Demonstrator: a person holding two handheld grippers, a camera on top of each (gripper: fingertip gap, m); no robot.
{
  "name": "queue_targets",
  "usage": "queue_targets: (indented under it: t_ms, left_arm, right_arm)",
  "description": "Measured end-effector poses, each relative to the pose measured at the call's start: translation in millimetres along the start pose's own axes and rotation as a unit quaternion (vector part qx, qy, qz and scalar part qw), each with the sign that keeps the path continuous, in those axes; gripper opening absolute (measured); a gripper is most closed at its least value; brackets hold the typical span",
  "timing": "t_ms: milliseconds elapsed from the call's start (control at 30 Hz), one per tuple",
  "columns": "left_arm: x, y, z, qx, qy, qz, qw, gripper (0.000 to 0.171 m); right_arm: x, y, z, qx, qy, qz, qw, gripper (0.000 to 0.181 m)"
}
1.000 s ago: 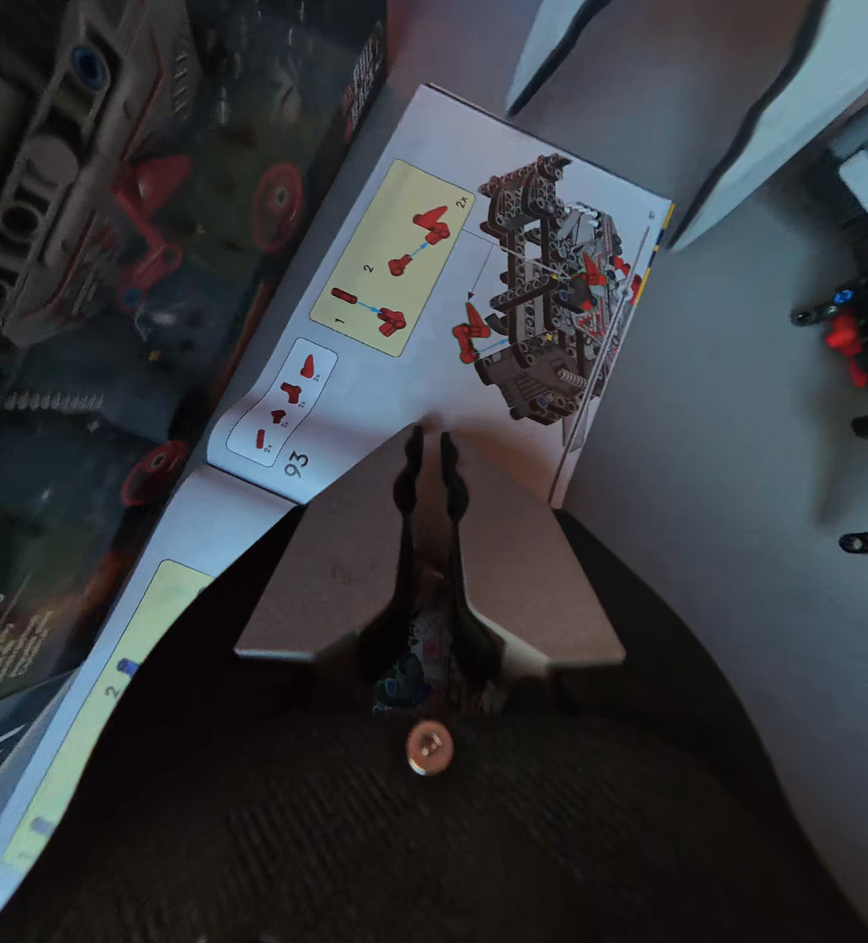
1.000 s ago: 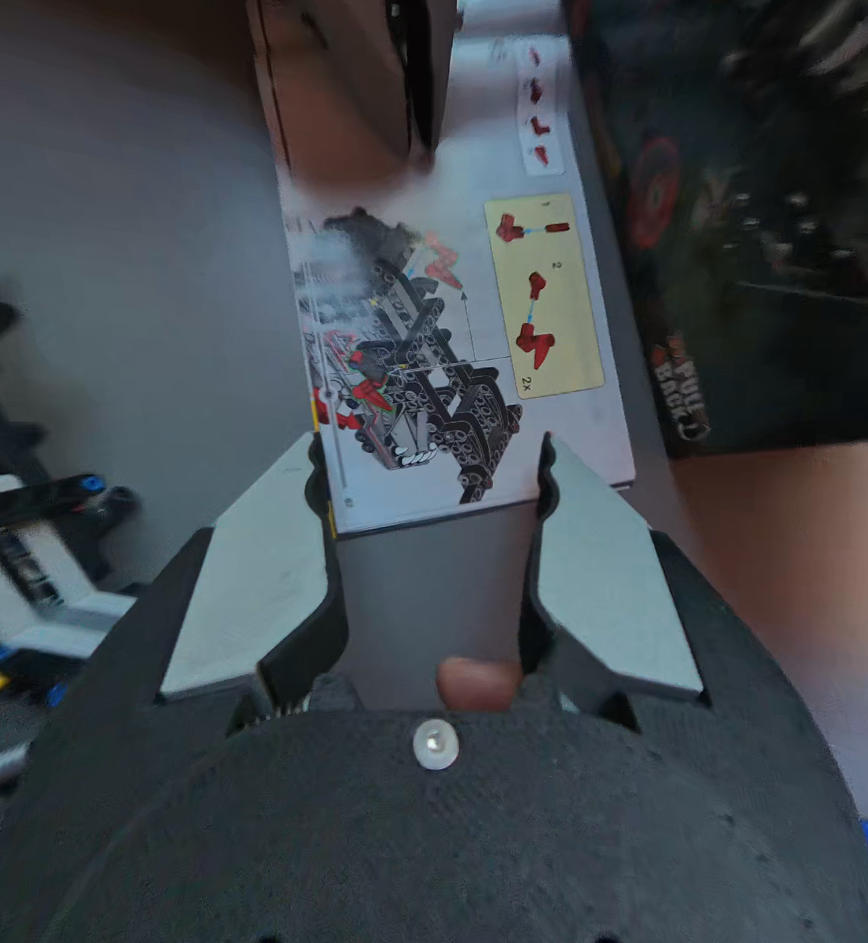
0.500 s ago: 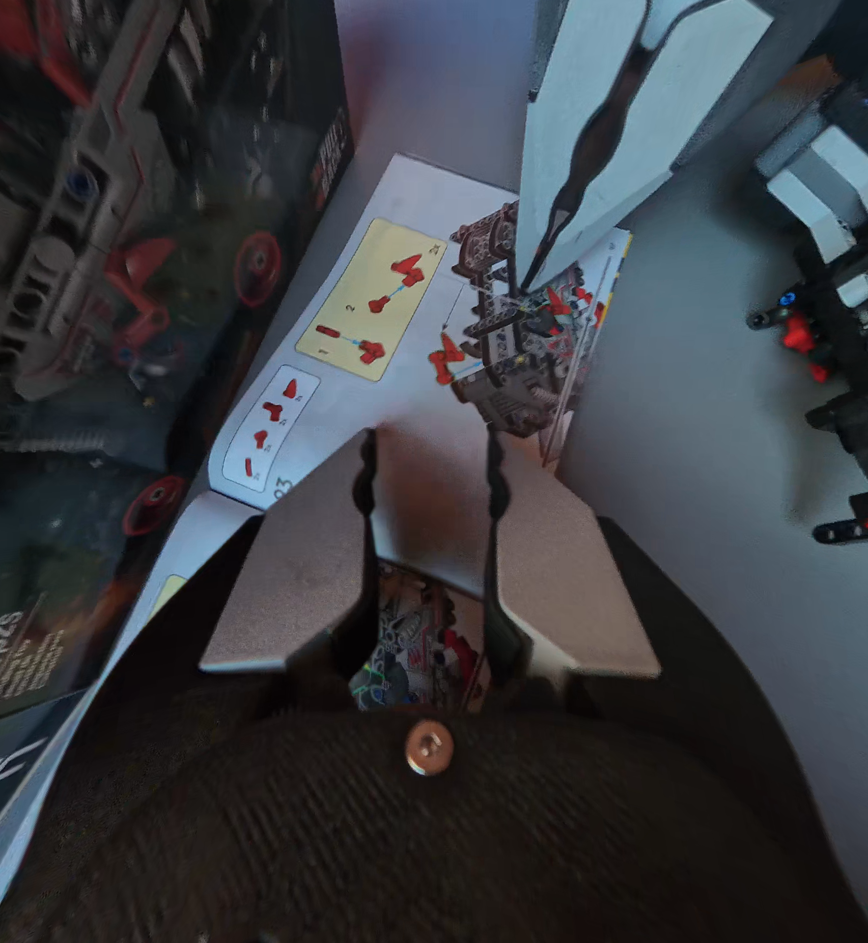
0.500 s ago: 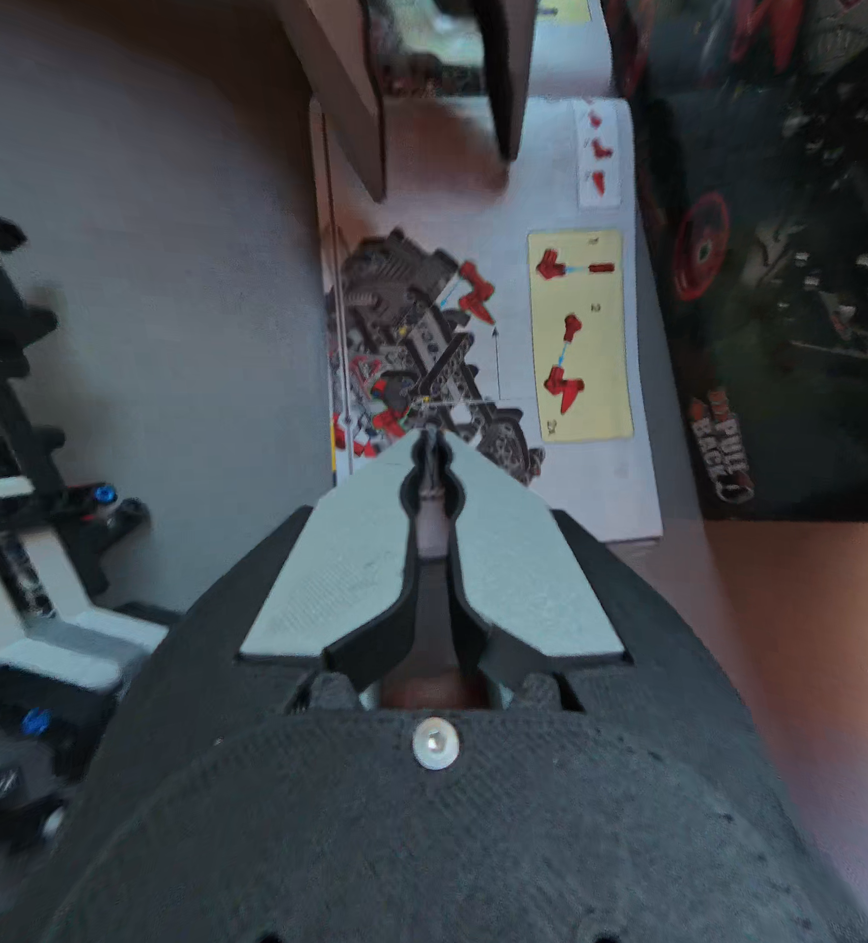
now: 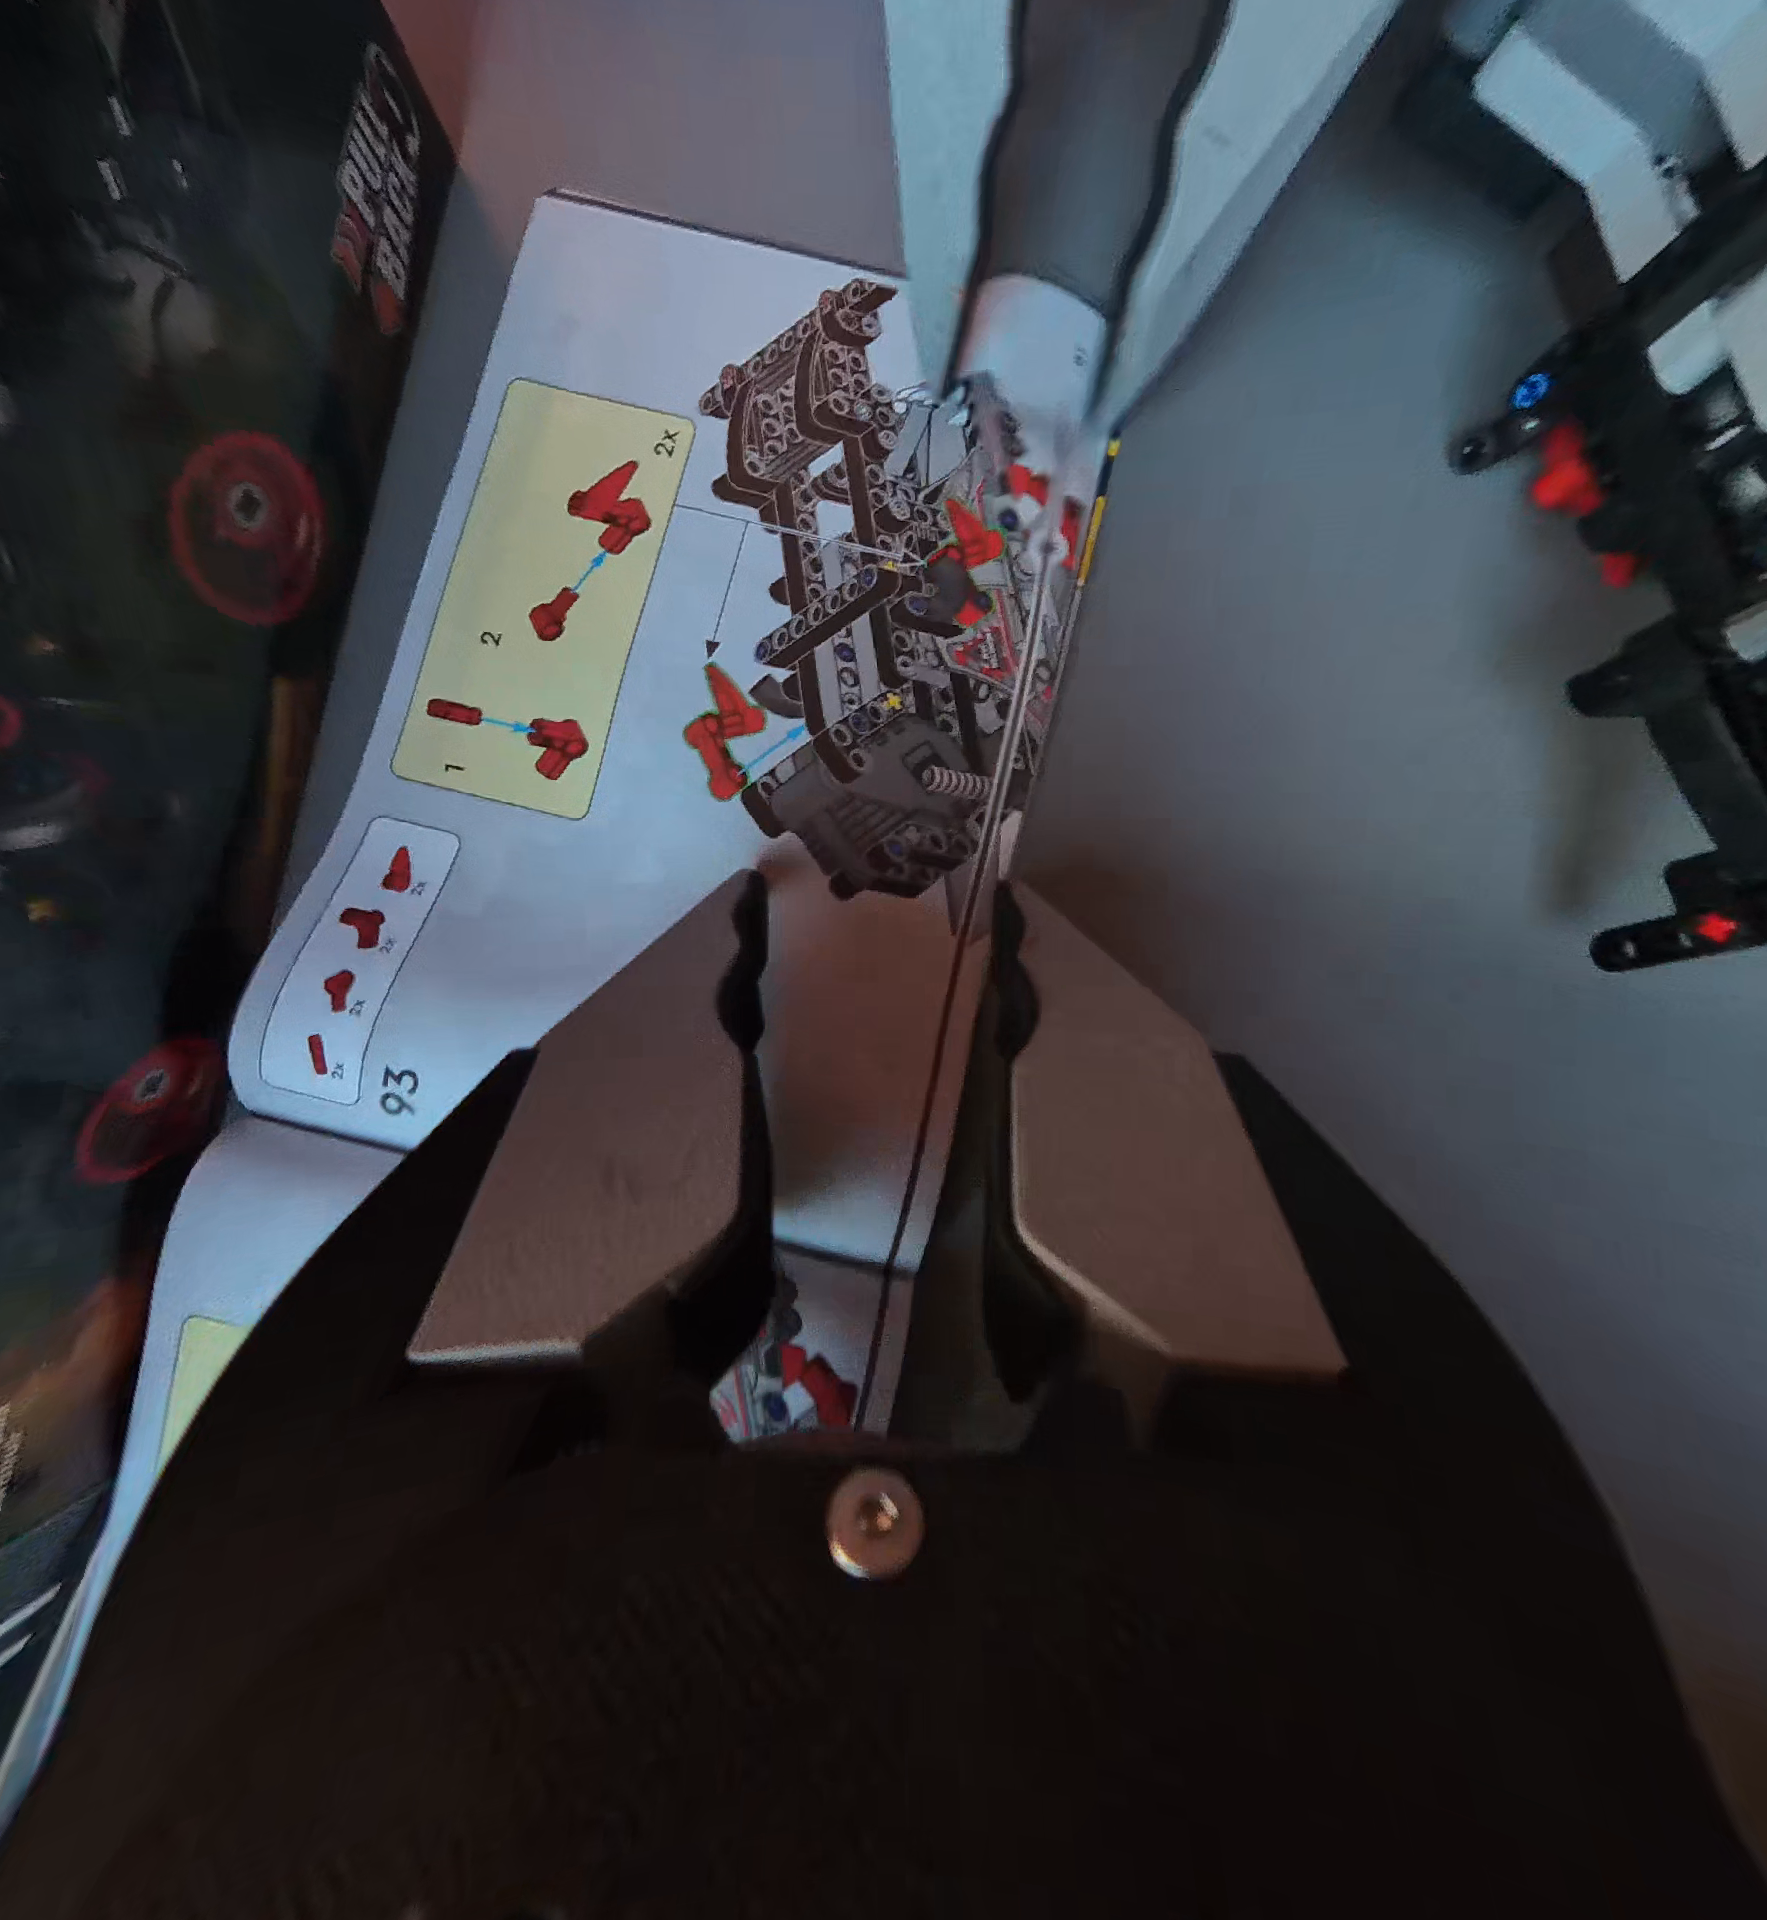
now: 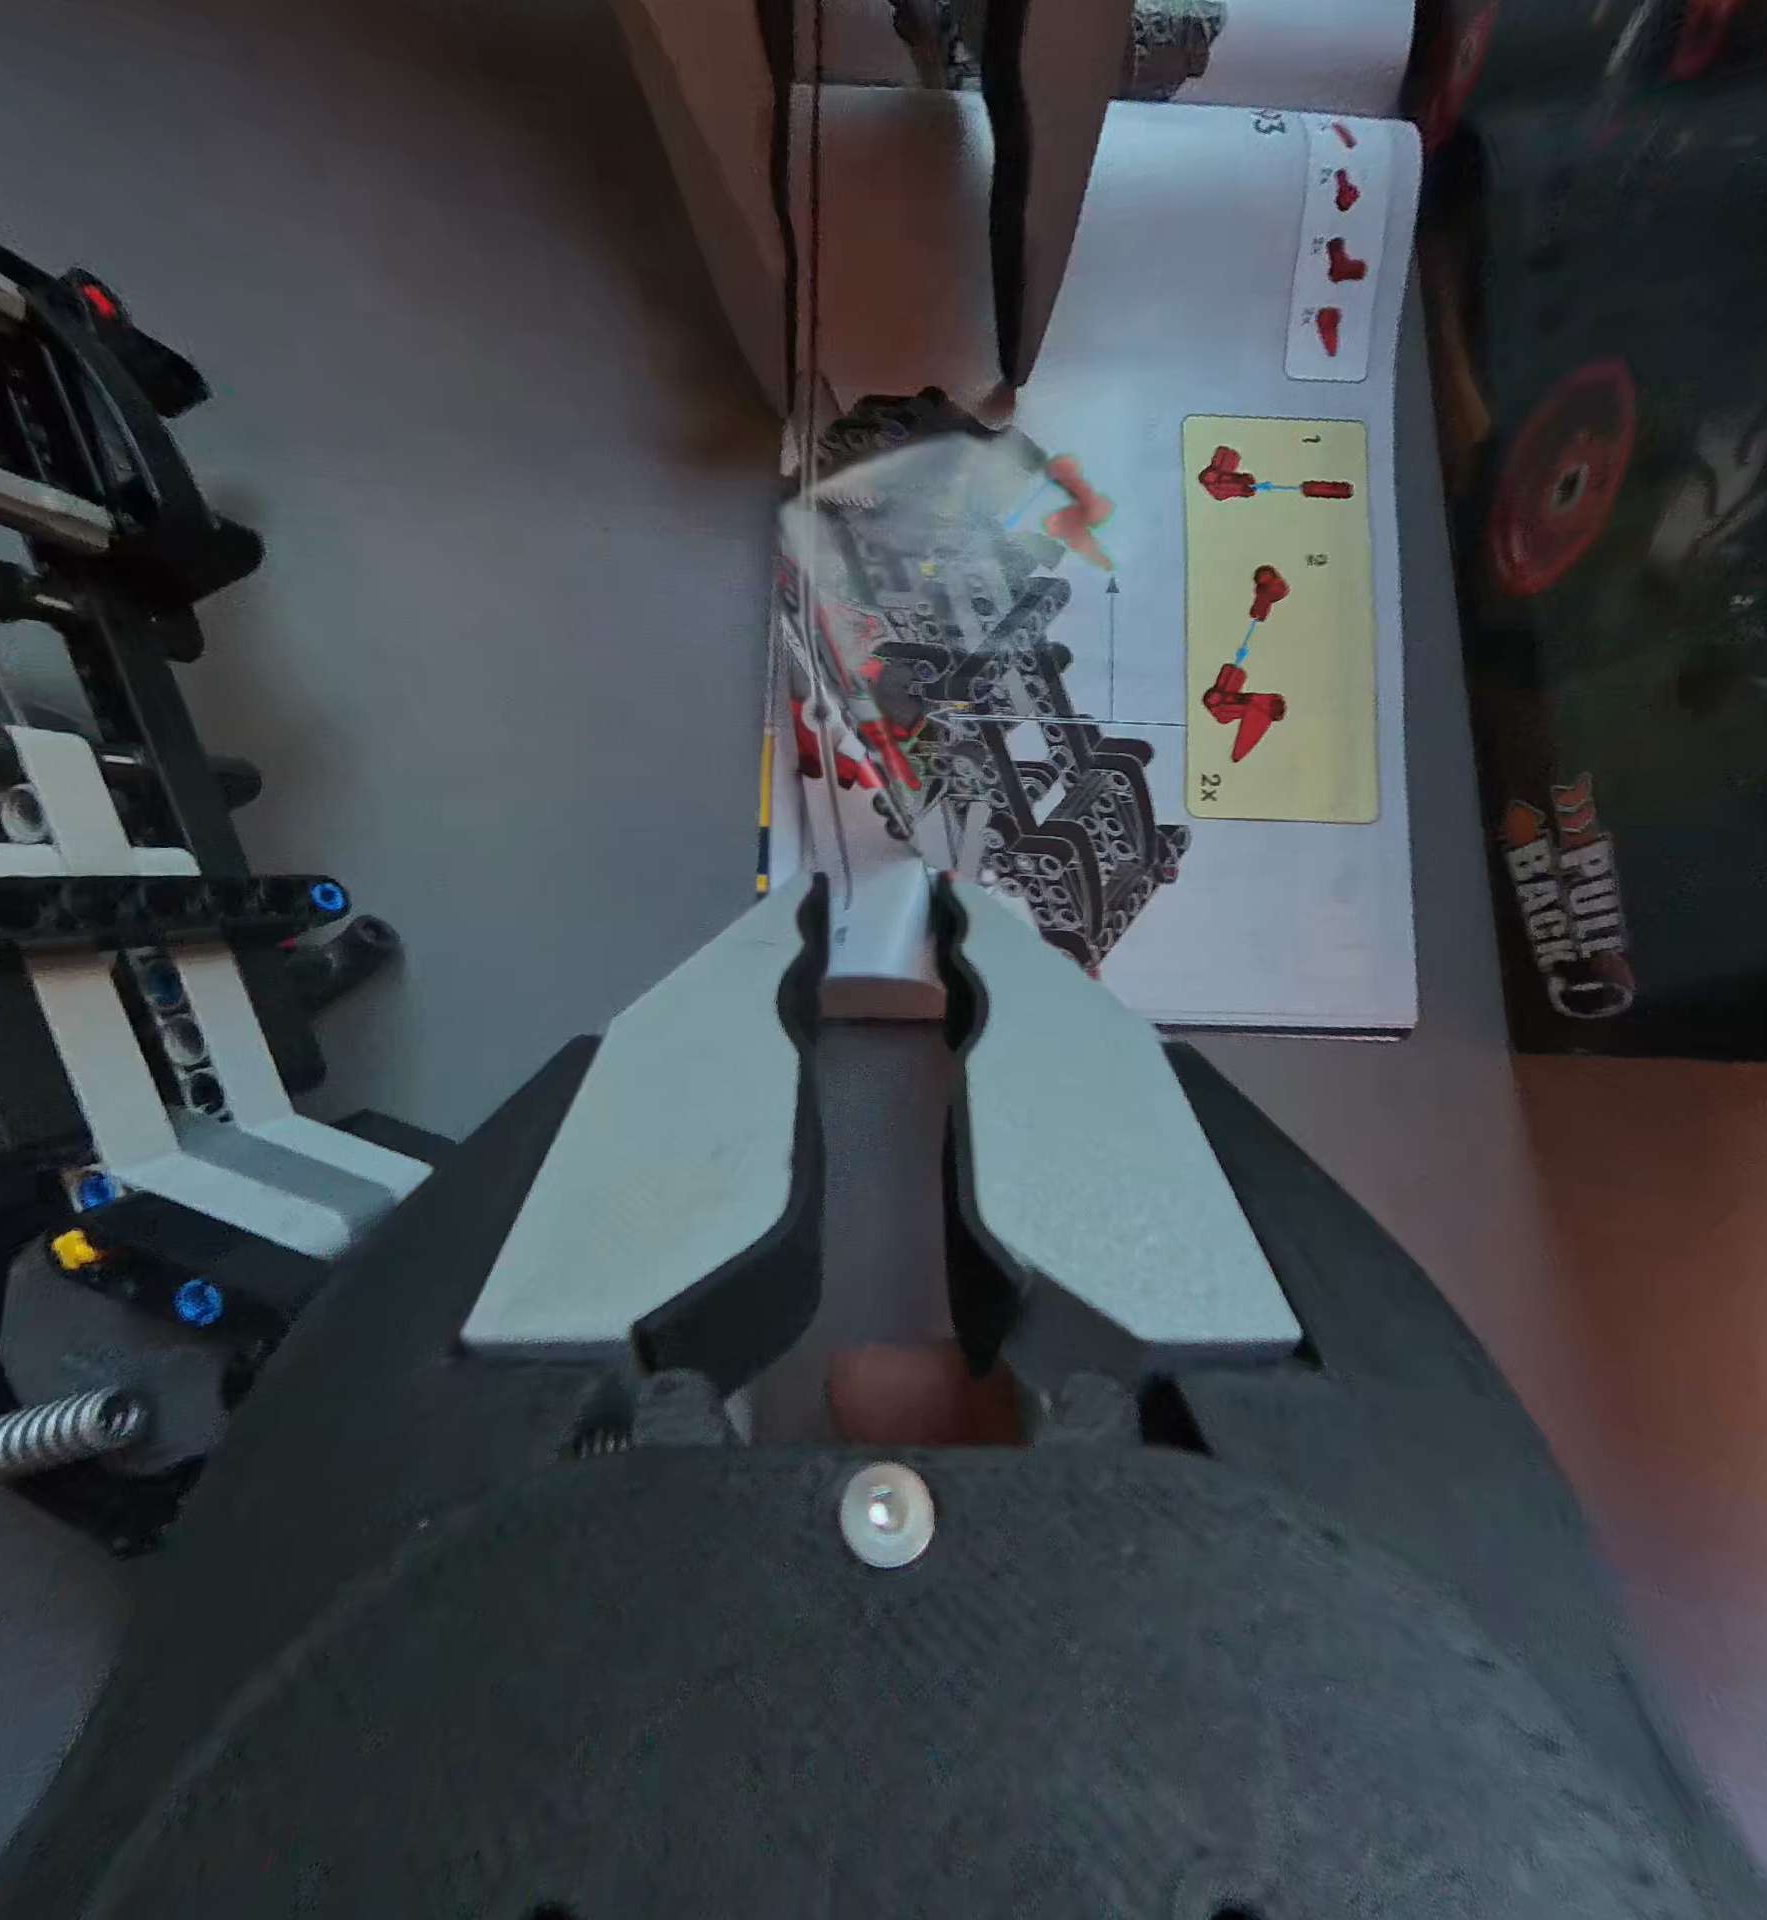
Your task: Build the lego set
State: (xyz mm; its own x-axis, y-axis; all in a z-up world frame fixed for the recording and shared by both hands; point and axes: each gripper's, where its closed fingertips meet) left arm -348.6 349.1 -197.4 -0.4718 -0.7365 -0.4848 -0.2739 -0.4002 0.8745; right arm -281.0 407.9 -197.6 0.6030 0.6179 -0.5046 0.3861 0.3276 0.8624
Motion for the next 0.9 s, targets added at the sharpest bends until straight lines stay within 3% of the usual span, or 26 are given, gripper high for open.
queue_targets:
  t_ms: [67, 200, 267, 400, 500, 600, 633, 733, 900]
  left_arm:
    - [-1.0, 0.8, -1.6, 0.016, 0.008, -0.009, 1.0, 0.041]
    - [-4.6, 1.1, -2.1, 0.022, 0.015, -0.017, 0.999, 0.049]
    - [-12.9, 2.8, -6.6, 0.022, 0.013, -0.023, 0.999, 0.062]
    - [-43.8, 12.4, -11.6, -0.031, -0.024, -0.061, 0.997, 0.057]
    - [-59.6, 18.4, -15.9, -0.082, -0.058, -0.066, 0.993, 0.043]
    - [-64.4, 34.7, -3.0, -0.191, -0.089, -0.06, 0.976, 0.0]
    - [-64.2, 43.1, 3.6, -0.22, -0.078, -0.063, 0.97, 0.0]
    - [-60.4, 74.9, 17.7, -0.244, 0.01, -0.141, 0.959, 0.0]
    - [-26.0, 131.3, 32.7, -0.245, 0.159, -0.298, 0.909, 0.0]
  right_arm:
    - [-1.8, -1.0, -3.7, 0.004, 0.002, 0.0, 1.0, 0.0]
    - [-4.5, -1.9, -6.2, -0.011, -0.015, -0.012, 1.0, 0.0]
    - [-5.2, 1.1, -6.5, -0.01, -0.02, -0.01, 1.0, 0.0]
    - [-25.4, 22.7, -8.2, 0.003, -0.025, -0.033, 0.999, 0.0]
    - [-49.5, 42.7, -12.6, 0.024, -0.029, -0.052, 0.998, 0.0]
    - [-77.4, 59.9, -14.6, 0.038, -0.038, -0.078, 0.995, 0.0]
    - [-87.4, 67.2, -17.6, 0.053, -0.042, -0.093, 0.993, 0.001]
    - [-111.7, 93.8, -16.7, 0.085, -0.046, -0.154, 0.983, 0.034]
    - [-102.6, 100.5, -11.4, 0.064, -0.099, -0.208, 0.971, 0.031]
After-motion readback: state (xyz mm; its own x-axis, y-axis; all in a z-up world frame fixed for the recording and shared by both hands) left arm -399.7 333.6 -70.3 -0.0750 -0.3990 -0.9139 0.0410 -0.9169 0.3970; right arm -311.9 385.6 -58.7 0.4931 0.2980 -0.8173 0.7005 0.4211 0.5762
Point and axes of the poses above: each gripper's, where its closed fingertips meet, y back along the fingers, x out of its underside, z = x × y across the jaws, and after that the axes turned 9 degrees about z, right-handed
